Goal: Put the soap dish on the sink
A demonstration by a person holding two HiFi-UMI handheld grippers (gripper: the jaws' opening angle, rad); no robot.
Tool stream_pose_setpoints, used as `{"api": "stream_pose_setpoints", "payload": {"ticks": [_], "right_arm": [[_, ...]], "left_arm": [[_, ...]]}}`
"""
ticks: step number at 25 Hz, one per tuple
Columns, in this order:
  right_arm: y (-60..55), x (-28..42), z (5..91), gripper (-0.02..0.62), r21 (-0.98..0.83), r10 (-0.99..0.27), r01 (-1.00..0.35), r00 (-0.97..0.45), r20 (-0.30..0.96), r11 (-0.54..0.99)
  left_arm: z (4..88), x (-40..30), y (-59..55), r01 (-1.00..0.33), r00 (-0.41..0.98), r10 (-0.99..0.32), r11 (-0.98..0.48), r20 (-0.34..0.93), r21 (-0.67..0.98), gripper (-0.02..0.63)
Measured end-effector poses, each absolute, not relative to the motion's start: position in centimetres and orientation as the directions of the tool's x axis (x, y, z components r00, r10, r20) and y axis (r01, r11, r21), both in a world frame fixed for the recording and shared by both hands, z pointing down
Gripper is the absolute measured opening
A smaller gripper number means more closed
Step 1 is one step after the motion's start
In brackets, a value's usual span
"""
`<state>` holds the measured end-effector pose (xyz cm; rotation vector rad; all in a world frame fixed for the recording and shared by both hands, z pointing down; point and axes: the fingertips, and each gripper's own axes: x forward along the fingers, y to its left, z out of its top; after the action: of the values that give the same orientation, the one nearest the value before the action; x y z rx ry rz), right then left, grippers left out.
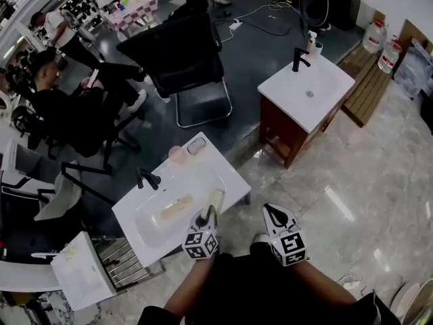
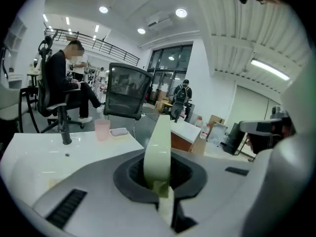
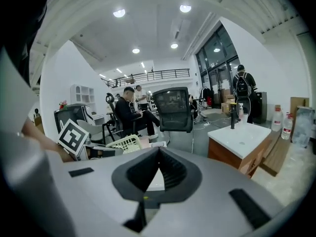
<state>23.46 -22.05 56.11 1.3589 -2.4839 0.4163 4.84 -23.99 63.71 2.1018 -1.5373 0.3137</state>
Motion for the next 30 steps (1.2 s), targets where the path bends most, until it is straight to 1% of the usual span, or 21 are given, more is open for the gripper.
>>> {"api": "stream_pose_setpoints", "payload": {"ticks": [5,9,16,21,26,30], "right_arm": [[-24.4,24.1,56.9,-0.002,-0.108,-0.751,-0.836,-0.534,0.389,0.539],[-25.2,24.3,58.4,-0.002,-0.116,-0.739,-0.839,-0.527,0.419,0.532],[-27.9,24.4,60.4,-0.003,-0.085,-0.746,-0.872,-0.460,0.481,0.483],[-29.7,24.8,61.0,-0.002,-0.056,-0.743,-0.894,-0.403,0.534,0.445],[-33.4,23.1,61.0,-0.002,-0.019,-0.739,-0.892,-0.386,0.552,0.452],[-35.3,21.3,61.7,-0.003,-0.002,-0.719,-0.881,-0.388,0.576,0.474]], "left_arm": [[66.6,4.6,-27.2,-0.922,0.305,-0.814,-0.122,0.495,0.366,0.026],[69.6,5.4,-29.3,-0.897,0.345,-0.789,-0.118,0.508,0.426,0.026],[74.5,4.8,-34.4,-0.840,0.379,-0.762,-0.045,0.525,0.541,0.026],[77.2,4.8,-36.6,-0.805,0.407,-0.734,-0.007,0.544,0.593,0.026],[79.4,3.3,-39.7,-0.768,0.382,-0.738,0.080,0.555,0.635,0.026],[80.9,2.5,-41.5,-0.757,0.386,-0.730,0.098,0.564,0.646,0.026]]}}
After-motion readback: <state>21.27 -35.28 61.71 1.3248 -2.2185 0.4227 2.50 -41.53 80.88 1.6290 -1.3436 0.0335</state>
